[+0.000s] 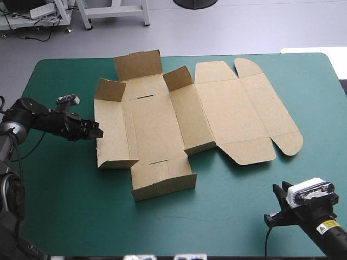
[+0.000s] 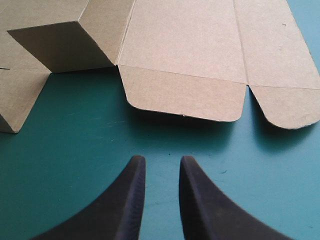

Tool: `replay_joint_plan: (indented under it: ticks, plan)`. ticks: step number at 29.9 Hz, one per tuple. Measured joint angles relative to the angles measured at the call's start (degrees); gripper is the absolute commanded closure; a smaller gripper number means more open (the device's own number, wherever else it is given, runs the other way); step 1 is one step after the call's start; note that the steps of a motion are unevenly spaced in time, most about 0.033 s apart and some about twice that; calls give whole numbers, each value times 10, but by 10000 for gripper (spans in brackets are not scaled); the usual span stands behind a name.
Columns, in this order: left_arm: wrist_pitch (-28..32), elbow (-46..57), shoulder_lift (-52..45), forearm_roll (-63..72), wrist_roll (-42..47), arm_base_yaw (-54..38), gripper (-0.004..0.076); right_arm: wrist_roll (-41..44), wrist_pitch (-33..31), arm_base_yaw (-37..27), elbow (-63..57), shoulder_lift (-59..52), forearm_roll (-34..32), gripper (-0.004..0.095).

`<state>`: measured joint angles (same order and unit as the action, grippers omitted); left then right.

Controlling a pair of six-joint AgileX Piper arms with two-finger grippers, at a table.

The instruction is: Fold the box

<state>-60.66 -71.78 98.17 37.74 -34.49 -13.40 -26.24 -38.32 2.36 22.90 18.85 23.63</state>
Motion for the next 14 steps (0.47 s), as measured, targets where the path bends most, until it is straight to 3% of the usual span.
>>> replay_joint_plan:
  ticks: [6,14]
  plan:
    - [36,-6,14,6,2,0,361,-1,1,1,0,0,0,675]
    - [36,-7,67,74,-12,0,361,-2,2,1,0,0,0,675]
